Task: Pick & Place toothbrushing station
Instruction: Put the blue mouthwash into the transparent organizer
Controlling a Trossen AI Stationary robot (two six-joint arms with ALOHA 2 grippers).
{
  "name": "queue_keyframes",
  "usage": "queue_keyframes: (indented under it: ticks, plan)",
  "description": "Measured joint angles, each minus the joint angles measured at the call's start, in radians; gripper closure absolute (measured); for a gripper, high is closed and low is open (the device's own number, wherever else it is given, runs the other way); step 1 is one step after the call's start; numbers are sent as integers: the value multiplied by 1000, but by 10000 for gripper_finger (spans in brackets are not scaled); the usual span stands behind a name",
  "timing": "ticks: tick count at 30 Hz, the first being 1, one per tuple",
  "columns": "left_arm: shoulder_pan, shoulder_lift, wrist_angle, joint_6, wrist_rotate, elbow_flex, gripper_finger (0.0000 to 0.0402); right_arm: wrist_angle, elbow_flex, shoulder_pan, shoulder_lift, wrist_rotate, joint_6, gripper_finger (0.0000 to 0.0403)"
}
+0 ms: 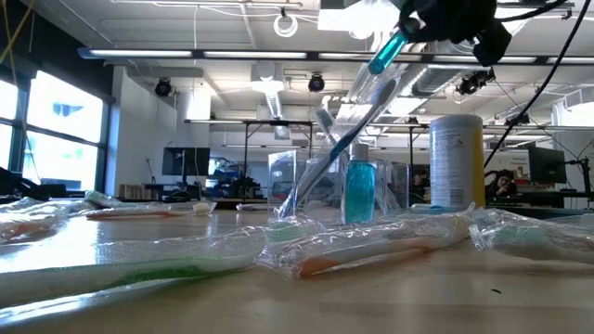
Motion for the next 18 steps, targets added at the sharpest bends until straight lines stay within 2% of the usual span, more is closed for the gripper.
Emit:
queue_keyframes:
  ticks: [6, 9, 12, 18]
  plan:
    - [0, 0, -2, -16, 0, 0, 165, 0, -90, 5, 23, -34, -30, 313]
    - [0, 0, -3, -22, 0, 0, 165, 11, -133, 19, 51, -36, -34, 302]
    - [0, 0, -6, -22, 0, 0, 165, 25, -152, 26, 103, -30, -33, 297]
    - [0, 0, -6, -23, 0, 0, 165, 64, -151, 29, 172, -29, -37, 314]
